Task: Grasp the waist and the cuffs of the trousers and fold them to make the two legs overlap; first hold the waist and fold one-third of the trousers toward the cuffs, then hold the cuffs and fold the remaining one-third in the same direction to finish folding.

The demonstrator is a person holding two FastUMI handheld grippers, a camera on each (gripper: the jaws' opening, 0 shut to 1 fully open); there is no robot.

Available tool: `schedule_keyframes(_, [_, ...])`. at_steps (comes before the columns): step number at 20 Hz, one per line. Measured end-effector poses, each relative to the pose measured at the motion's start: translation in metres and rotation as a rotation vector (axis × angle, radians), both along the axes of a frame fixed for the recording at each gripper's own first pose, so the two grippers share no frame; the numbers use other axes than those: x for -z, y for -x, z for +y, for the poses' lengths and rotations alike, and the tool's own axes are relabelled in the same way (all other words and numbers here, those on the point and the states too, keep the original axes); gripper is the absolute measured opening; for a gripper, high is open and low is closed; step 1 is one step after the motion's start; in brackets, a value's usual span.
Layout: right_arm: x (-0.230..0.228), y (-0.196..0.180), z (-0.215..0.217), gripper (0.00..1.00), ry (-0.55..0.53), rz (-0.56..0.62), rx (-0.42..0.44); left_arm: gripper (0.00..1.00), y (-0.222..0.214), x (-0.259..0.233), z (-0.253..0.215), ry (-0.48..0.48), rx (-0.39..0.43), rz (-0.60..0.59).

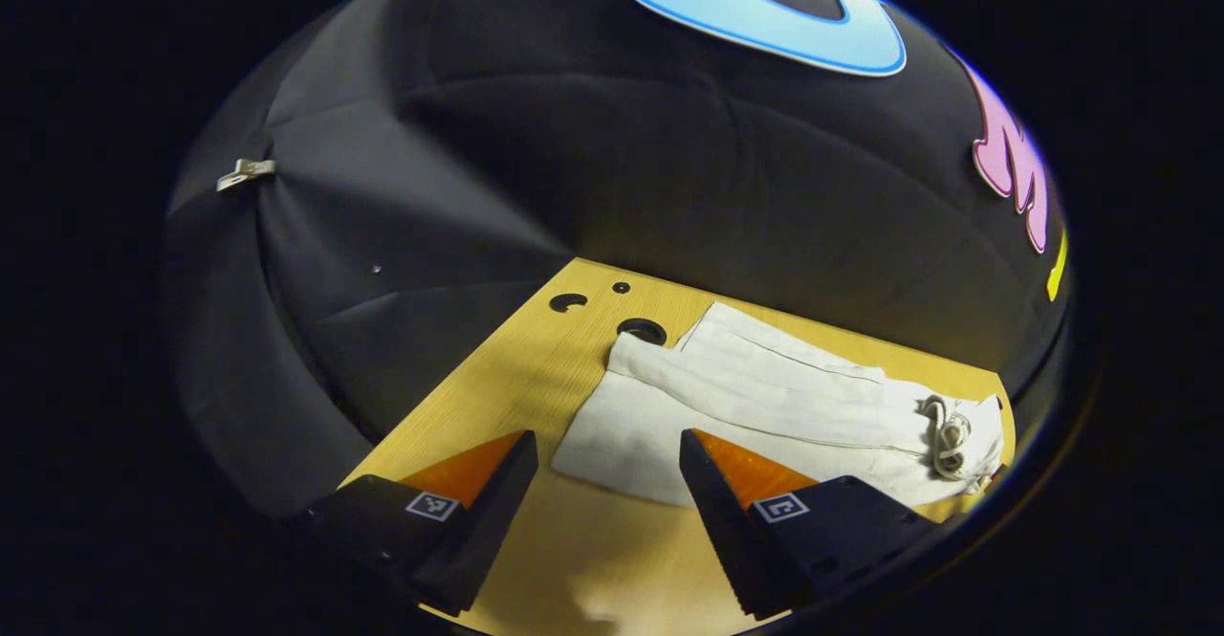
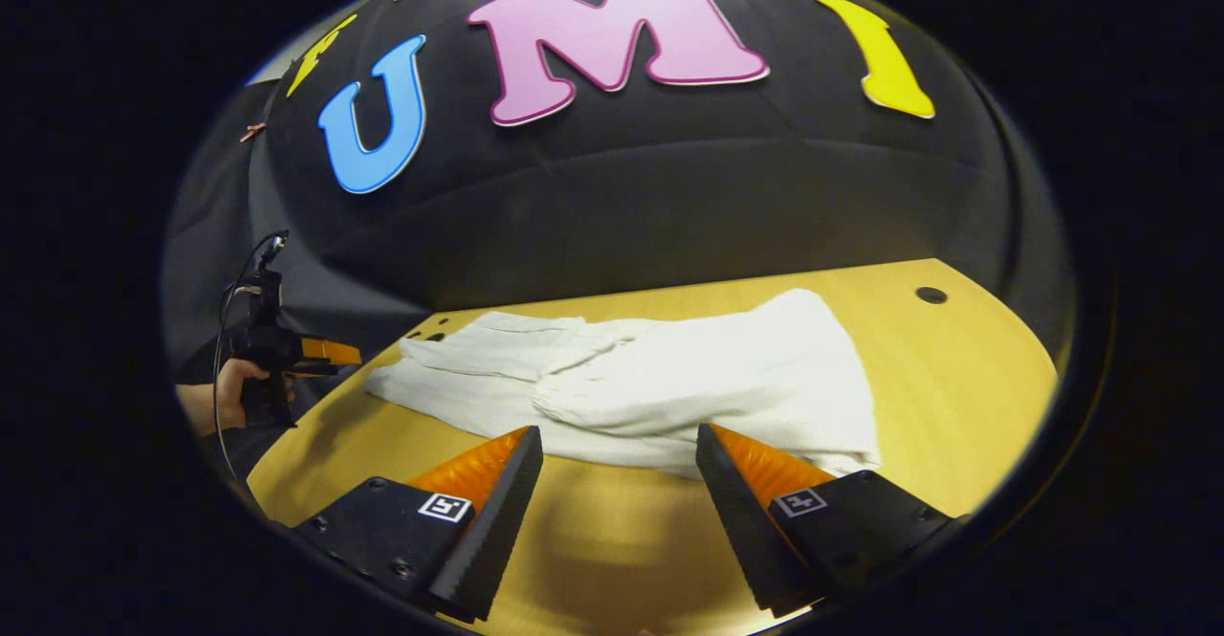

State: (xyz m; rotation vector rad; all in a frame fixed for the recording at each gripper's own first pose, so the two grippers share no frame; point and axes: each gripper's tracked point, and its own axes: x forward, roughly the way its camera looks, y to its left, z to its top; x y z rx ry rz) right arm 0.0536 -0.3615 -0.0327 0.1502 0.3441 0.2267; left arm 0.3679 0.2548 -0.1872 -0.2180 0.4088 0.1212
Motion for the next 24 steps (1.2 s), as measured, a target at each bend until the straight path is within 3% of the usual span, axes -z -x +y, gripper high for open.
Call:
schedule_keyframes(4, [0.016,0.033,-0.069,0.98,0.031,0.117,0.113,0.95,-0.040,0.014,-0.011,-0.055,0.071,0.029])
schedule_keyframes(8, [-0.002,0.055,-0.119,0.98,0.032,0.151,0.183,0.95,-0.072,0.033,-0.009,-0.111,0.091,0.068])
schedule_keyframes(11, [-0.017,0.063,-0.136,0.98,0.031,0.156,0.187,0.96,-0.084,0.048,-0.003,-0.120,0.093,0.116])
schedule_keyframes(19, [-0.015,0.044,-0.130,0.98,-0.005,0.211,0.097,1.00,-0.066,0.053,-0.029,-0.155,0.254,0.241])
schedule_keyframes(21, [-0.021,0.041,-0.129,0.98,-0.014,0.202,0.086,0.62,-0.067,0.059,-0.042,-0.170,0.253,0.260])
schedule_keyframes(24, [-0.032,0.037,-0.136,0.98,-0.016,0.186,0.078,0.30,-0.064,0.060,-0.055,-0.178,0.214,0.263])
